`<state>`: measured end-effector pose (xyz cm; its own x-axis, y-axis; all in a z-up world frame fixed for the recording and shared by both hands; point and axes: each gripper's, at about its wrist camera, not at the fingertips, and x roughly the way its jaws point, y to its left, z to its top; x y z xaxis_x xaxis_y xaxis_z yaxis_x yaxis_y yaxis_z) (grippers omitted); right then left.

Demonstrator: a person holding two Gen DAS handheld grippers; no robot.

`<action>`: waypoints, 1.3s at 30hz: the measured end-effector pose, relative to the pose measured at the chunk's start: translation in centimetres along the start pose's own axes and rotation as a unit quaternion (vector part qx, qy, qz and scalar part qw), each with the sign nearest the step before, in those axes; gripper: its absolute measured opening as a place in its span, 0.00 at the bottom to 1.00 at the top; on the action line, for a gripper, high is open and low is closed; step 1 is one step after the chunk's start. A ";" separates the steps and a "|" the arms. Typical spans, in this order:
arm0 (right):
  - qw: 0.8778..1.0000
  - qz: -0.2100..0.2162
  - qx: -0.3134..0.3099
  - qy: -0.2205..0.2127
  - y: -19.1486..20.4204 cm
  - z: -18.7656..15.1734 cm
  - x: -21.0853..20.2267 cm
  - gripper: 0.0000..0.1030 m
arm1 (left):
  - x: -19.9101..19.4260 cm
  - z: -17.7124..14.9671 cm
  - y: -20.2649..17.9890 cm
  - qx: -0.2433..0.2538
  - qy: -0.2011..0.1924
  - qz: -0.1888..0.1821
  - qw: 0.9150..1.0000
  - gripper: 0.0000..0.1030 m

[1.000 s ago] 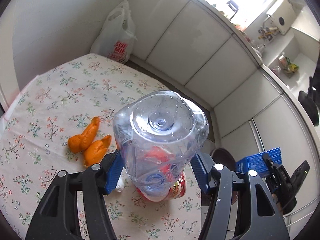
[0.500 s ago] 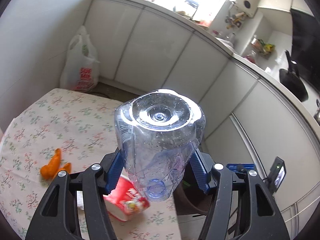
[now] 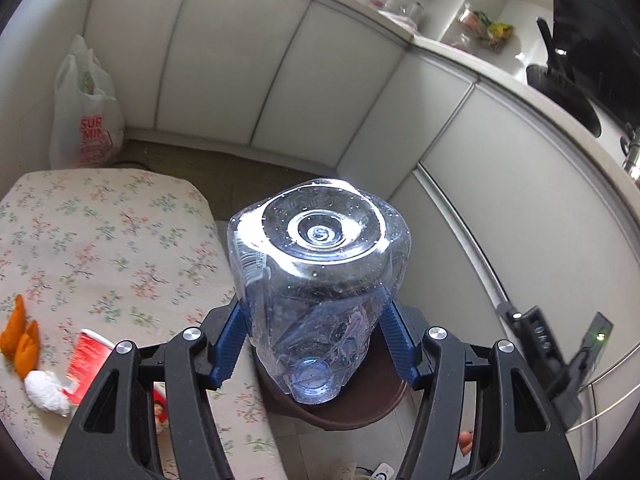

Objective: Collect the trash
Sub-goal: 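Carry the bottle and blue box over the brown bin and open both tools, then move both tools back over the table toward the orange peels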

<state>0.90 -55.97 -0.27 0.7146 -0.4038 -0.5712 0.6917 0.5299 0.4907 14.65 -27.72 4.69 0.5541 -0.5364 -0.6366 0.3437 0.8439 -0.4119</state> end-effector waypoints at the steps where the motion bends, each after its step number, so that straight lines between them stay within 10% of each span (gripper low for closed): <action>1: 1.000 0.003 0.004 -0.001 0.1 0.0 -0.2 0.93 | 0.8 -0.2 -0.4 0.000 0.007 -0.002 1.000 0.59; 17: 0.999 0.019 0.035 0.014 -1.0 0.5 0.0 0.93 | 6.8 -2.8 -3.5 0.054 0.055 0.024 0.997 0.73; 39: 0.990 0.066 -0.101 0.079 7.4 -4.5 0.2 0.93 | -1.7 -2.5 5.1 0.050 -0.012 0.117 0.992 0.77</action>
<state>5.71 -48.78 0.29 0.7609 -0.2089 -0.6143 0.5473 0.7152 0.4347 13.58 -22.54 2.09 0.6444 -0.3264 -0.6916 0.2767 0.9426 -0.1870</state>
